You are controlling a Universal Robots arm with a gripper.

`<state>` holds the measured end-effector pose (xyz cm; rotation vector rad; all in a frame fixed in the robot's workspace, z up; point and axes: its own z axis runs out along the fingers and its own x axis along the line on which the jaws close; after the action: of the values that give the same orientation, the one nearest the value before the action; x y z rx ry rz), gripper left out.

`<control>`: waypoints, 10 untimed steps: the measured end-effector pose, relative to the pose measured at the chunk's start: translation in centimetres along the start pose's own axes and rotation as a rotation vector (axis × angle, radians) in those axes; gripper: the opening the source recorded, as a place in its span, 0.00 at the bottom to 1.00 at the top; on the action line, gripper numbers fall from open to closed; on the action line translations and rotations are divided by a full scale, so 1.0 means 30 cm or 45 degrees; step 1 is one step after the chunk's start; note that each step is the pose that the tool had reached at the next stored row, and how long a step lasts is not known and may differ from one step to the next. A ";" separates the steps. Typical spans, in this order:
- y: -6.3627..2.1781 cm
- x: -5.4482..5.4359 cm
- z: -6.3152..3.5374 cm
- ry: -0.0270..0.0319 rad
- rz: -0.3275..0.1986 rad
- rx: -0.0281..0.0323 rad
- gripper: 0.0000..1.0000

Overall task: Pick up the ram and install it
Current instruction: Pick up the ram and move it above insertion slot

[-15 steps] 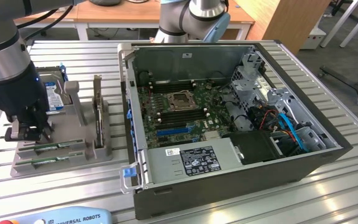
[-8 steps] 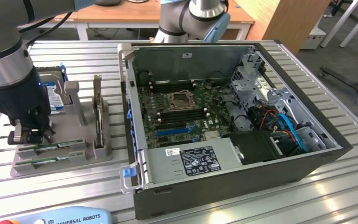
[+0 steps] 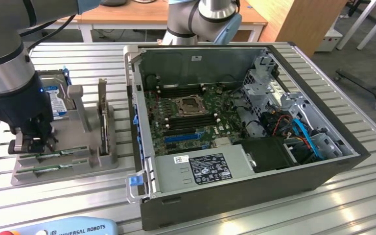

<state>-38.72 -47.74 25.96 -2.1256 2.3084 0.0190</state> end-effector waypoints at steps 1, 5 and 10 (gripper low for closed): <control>0.000 0.003 0.000 0.0000 0.000 0.0001 0.29; -0.001 0.008 0.000 0.0000 0.000 0.0001 0.29; -0.001 0.009 0.002 0.0000 0.000 0.0002 0.29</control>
<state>-38.72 -48.01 25.89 -2.1256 2.3082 0.0189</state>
